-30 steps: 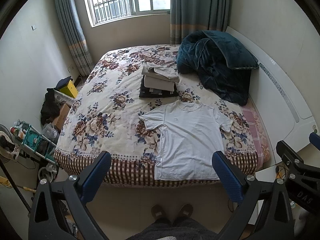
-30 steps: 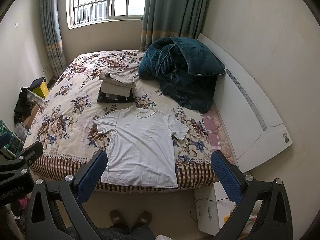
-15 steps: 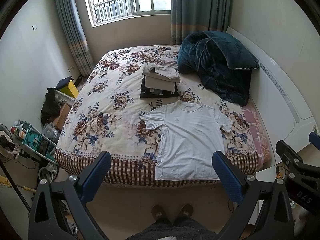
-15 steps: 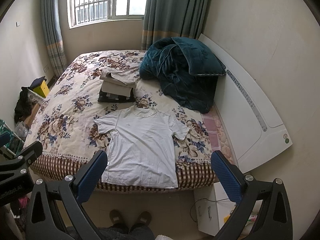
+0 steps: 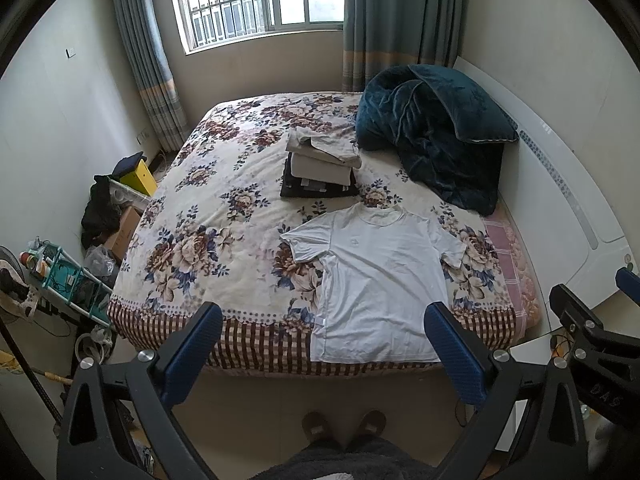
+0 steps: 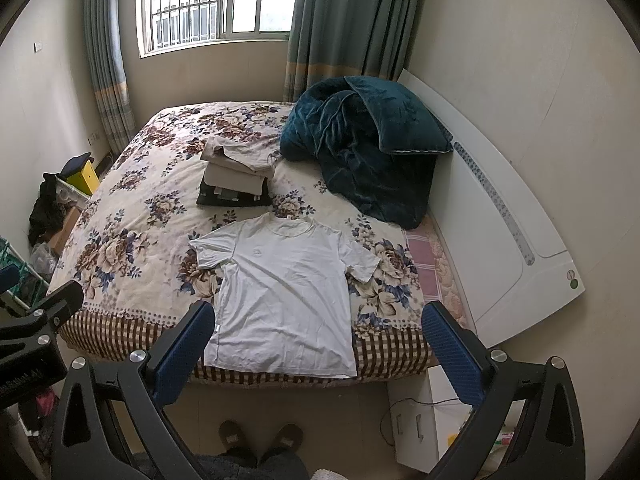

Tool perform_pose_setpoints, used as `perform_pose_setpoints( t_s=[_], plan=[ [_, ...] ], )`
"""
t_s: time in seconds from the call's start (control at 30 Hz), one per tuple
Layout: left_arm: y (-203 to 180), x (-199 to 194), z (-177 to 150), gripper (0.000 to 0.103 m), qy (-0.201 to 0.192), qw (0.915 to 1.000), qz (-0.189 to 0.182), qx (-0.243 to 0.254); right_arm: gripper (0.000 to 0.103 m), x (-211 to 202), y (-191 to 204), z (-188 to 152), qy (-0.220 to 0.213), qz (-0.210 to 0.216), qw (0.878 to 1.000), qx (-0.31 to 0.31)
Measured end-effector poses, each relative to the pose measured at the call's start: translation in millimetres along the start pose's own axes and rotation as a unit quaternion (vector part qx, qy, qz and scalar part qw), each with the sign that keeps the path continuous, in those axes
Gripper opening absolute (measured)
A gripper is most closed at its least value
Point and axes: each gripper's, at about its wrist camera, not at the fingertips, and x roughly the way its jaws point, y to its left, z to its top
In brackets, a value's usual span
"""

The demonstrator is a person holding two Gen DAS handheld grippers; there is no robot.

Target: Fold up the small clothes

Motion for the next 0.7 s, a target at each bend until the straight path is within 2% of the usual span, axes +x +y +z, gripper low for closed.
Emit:
perform_pose_setpoints(
  t_s=[0.03, 0.2, 0.37, 0.5, 0.7],
  plan=[
    [0.0, -0.2, -1.1, 0.103, 0.0, 1.0, -0.001, -0.001, 0.103, 8.3, -0.5, -9.0, 0.0, 0.0, 1.0, 0.0],
    [3.4, 12.1, 5.1, 0.103, -0.009, 0.9999, 0.01, 0.006, 0.103, 20.1, -0.8, -7.7, 0.007, -0.002, 1.0, 0.011],
    [0.5, 64.8, 18.6, 0.103, -0.034, 0.9989, 0.022, 0.025, 0.103, 66.2, -9.4, -11.2, 0.025, -0.02, 0.998, 0.05],
    [-17.6, 135.2, 25.0, 0.103, -0.025, 0.9987, 0.02, 0.04, 0.103, 138.3, -23.7, -12.2, 0.048, -0.048, 0.993, 0.101],
    [-65.7, 260.0, 41.5, 0.103, 0.033, 0.9977, 0.025, 0.054, 0.103, 303.9, -61.3, -9.0, 0.112, -0.076, 0.973, 0.185]
  ],
)
